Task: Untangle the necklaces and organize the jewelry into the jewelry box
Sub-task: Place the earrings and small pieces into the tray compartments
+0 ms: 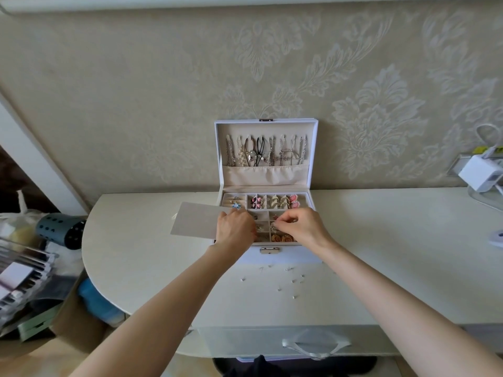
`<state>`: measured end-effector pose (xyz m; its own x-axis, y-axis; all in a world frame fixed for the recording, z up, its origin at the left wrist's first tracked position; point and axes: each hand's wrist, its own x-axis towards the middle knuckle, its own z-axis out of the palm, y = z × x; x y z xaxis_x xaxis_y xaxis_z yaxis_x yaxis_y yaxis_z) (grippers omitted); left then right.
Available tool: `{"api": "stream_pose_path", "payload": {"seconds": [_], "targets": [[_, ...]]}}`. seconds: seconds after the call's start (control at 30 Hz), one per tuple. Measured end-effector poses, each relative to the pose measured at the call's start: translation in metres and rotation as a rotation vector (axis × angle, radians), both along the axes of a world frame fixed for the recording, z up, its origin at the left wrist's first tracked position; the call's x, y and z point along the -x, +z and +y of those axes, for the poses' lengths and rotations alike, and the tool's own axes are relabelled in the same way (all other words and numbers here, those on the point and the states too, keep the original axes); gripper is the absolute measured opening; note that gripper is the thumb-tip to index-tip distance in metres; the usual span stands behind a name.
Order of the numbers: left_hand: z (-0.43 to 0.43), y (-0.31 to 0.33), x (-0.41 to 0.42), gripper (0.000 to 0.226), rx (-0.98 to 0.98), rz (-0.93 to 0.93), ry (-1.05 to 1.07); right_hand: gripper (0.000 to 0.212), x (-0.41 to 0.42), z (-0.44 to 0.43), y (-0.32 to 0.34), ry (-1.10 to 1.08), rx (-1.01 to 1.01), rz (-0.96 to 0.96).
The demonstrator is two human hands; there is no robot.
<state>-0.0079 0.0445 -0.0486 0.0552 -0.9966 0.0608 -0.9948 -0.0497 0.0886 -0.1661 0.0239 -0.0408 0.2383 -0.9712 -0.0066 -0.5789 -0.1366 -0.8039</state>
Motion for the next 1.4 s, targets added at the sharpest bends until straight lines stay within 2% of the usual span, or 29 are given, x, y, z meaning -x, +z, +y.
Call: {"api": "stream_pose_path", "payload": {"seconds": [0.27, 0.43, 0.6, 0.9, 1.4], "targets": [[0.0010, 0.0041, -0.0013, 0.017, -0.021, 0.031, -0.004, 0.015, -0.0031, 0.0040, -0.0005, -0.043, -0.032, -0.189], [0.0030, 0.0065, -0.0052, 0.020, -0.011, 0.034, 0.017, 0.008, -0.0031, 0.0036, 0.0029, -0.011, -0.020, -0.283], [0.0046, 0.0042, -0.0023, 0.014, 0.047, 0.155, -0.089, 0.019, -0.0013, 0.0010, 0.0011, 0.001, -0.015, -0.222], [0.0060, -0.0026, -0.0063, 0.019, 0.168, 0.167, -0.330, 0.026, 0.0005, 0.0047, -0.0006, -0.015, -0.014, -0.253], [-0.0022, 0.0028, -0.0072, 0.016, 0.067, 0.041, -0.325, 0.018, -0.0042, 0.0071, -0.0040, -0.020, 0.063, -0.235]]}}
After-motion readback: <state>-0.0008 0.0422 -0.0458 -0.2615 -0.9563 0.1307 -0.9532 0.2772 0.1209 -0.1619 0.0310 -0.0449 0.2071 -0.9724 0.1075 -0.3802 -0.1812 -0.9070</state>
